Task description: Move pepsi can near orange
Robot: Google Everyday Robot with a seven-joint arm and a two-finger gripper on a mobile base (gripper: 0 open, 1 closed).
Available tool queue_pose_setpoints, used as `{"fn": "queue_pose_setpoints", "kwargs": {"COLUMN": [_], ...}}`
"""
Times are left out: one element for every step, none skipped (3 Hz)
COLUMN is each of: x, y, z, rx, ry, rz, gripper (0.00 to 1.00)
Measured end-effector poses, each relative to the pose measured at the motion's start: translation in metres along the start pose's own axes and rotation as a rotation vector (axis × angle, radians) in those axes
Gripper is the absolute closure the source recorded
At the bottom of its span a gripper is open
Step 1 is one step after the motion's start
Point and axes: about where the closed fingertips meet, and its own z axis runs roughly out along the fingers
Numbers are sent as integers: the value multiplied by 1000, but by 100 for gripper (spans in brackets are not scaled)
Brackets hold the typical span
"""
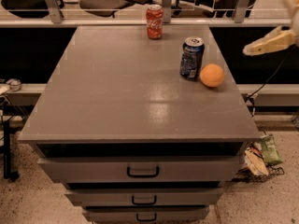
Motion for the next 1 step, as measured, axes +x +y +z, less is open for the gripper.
{"fn": "queue_pose_setpoints", "kwargs": {"x": [-8], "y": [-12], "z": [-11], "rx": [26], "ry": [0], "rz": [-27], "gripper": [0]}}
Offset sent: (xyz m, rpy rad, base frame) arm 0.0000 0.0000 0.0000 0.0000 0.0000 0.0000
